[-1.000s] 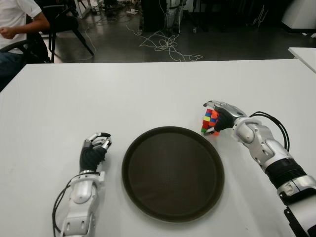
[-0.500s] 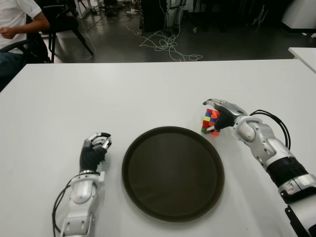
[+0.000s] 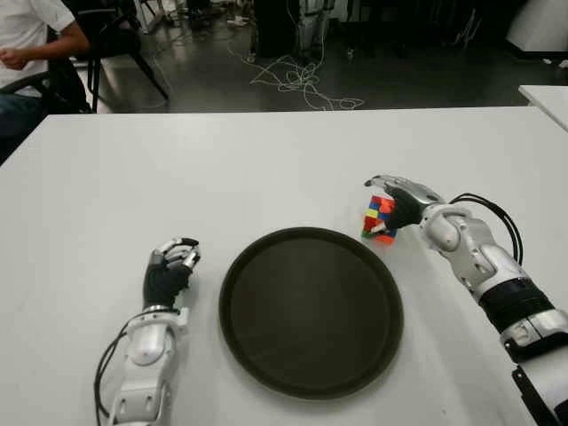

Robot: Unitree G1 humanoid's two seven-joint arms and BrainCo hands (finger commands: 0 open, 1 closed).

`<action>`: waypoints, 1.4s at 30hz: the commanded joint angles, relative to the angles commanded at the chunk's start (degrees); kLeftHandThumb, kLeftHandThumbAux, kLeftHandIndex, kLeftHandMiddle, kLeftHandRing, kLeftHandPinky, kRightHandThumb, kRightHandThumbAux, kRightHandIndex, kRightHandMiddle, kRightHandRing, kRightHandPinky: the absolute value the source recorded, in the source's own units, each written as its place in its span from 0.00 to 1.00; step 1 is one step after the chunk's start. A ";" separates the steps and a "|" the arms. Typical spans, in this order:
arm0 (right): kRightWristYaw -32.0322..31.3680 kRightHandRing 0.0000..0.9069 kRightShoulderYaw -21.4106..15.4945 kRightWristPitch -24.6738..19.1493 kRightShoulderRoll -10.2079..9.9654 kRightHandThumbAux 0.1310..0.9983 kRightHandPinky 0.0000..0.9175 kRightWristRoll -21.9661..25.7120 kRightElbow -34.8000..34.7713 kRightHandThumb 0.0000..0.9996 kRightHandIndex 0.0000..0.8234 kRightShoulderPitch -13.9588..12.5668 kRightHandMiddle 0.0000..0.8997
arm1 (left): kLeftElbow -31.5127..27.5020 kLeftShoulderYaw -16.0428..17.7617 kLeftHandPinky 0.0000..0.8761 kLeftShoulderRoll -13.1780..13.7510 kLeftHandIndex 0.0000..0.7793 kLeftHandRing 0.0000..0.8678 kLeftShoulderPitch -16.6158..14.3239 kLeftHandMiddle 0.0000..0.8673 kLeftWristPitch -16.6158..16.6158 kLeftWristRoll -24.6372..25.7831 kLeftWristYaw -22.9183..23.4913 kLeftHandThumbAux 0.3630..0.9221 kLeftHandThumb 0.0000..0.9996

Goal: Pick up the Rubik's Cube and put it in the plate

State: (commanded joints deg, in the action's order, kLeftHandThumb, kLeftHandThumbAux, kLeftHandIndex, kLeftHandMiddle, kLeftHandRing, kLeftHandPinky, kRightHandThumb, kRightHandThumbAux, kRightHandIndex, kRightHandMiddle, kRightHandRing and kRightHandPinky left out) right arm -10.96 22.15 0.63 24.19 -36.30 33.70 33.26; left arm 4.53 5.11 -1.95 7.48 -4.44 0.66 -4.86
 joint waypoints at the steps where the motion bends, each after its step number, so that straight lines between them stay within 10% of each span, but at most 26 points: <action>1: -0.07 0.00 0.06 -0.05 0.05 0.72 0.00 -0.08 -0.09 0.00 0.00 0.02 0.00 | -0.03 -0.04 0.91 0.02 0.57 0.94 0.00 0.93 -0.05 -0.09 -0.05 0.61 0.71; 42: -6.51 0.00 -0.58 -3.89 -0.10 0.69 0.00 1.81 -2.46 0.00 0.00 0.48 0.00 | -0.81 -0.01 0.93 -0.27 0.57 0.95 0.00 0.95 -0.89 -0.14 -0.10 0.61 0.71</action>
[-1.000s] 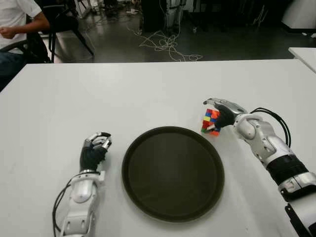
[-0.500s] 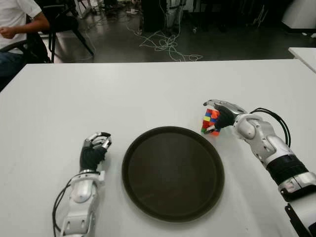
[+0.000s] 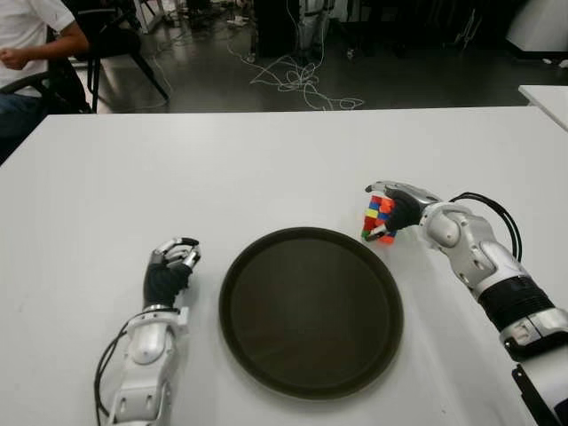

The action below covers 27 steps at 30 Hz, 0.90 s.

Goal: Pick up the Rubik's Cube and put it in the plate

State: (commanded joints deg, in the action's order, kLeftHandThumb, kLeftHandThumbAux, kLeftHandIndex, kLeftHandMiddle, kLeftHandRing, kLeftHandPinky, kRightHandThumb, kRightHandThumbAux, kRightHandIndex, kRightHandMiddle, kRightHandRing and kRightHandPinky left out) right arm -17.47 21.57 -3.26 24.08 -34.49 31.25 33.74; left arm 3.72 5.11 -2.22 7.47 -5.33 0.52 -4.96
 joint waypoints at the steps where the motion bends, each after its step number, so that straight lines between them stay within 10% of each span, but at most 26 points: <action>1: -0.04 0.00 -0.01 -0.12 -0.03 0.69 0.00 0.00 -0.09 0.00 0.00 -0.03 0.00 | -0.04 -0.01 0.93 0.00 0.57 0.95 0.00 0.95 -0.07 -0.01 -0.01 0.61 0.71; 27: -3.78 0.00 0.88 -1.59 -0.44 0.71 0.00 -0.06 0.74 0.00 0.00 0.58 0.00 | 0.33 0.36 0.93 -0.39 0.57 0.95 -0.11 0.94 0.10 1.14 0.11 0.61 0.71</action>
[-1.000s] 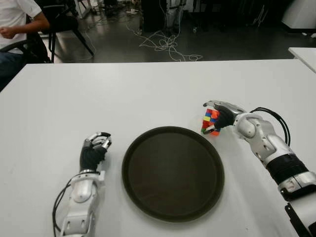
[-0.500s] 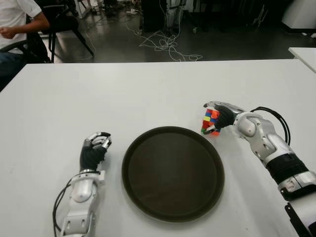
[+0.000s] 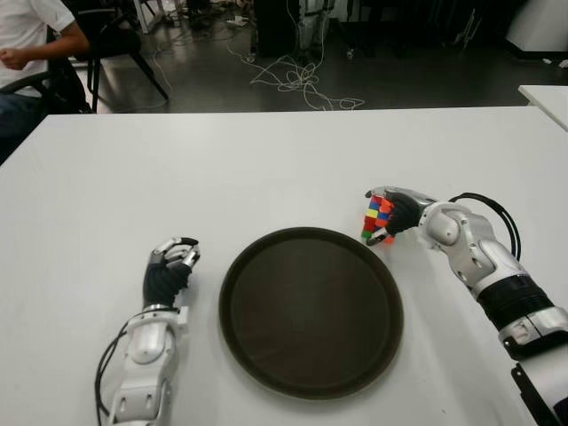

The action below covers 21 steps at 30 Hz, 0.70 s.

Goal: Pick up the Rubik's Cube and put it in the plate

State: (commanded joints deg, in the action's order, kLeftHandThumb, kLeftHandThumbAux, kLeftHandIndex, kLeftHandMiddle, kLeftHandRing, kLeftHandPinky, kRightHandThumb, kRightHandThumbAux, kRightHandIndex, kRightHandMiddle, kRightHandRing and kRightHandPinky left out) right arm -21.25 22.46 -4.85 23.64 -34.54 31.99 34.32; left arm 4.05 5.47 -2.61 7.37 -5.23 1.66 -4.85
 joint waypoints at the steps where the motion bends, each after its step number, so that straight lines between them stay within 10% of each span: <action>1: 0.04 0.00 0.02 0.06 -0.03 0.71 0.00 -0.02 -0.01 0.00 0.00 -0.06 0.00 | 0.00 0.00 0.93 -0.01 0.57 0.95 -0.01 0.94 0.01 0.00 -0.02 0.61 0.71; 21: 0.39 0.00 0.59 0.78 -0.04 0.63 0.00 -0.57 0.73 0.00 0.00 -0.11 0.00 | 0.15 -0.24 0.92 0.11 0.57 0.94 0.32 0.93 1.09 0.22 0.63 0.61 0.71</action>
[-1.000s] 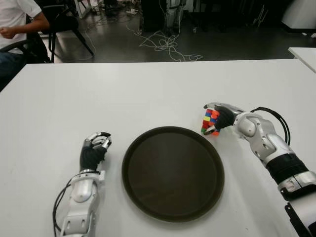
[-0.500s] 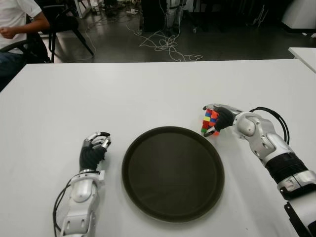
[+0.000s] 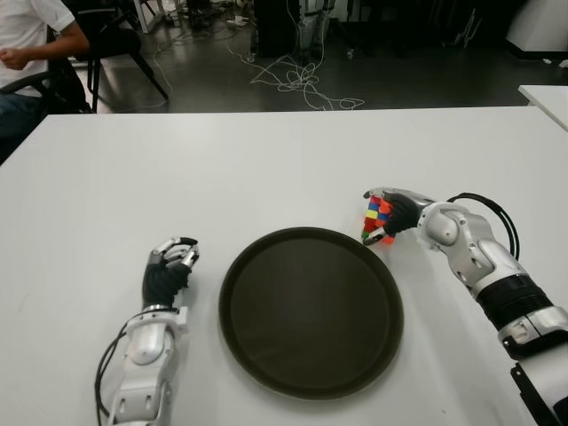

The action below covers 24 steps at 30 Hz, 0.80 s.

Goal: Pick up the Rubik's Cube and put it in the plate

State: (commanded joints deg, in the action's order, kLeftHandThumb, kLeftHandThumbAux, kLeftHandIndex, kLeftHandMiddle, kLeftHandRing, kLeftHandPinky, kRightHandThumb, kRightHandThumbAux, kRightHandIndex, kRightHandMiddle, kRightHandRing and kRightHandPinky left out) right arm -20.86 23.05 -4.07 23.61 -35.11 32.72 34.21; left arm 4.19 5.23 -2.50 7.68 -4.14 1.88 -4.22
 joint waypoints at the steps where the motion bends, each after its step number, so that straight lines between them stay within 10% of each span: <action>1: 0.02 0.00 0.00 -0.04 -0.03 0.63 0.00 0.01 -0.01 0.00 0.00 -0.02 0.00 | -0.02 0.00 0.92 0.00 0.57 0.94 0.00 0.93 -0.08 -0.01 -0.03 0.61 0.71; 24: 1.72 0.00 0.83 2.13 -0.96 0.72 0.00 -0.06 4.25 0.00 0.00 1.07 0.00 | -0.35 -0.30 0.92 0.29 0.57 0.94 0.48 0.93 0.47 -0.74 -0.28 0.61 0.71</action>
State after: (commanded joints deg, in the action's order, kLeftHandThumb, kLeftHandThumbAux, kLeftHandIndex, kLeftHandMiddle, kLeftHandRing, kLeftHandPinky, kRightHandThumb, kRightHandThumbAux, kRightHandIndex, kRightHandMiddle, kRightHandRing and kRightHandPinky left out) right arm -19.14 23.88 -1.94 22.64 -35.17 36.97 35.28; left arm 3.85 4.93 -2.21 8.16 -3.68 1.14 -4.50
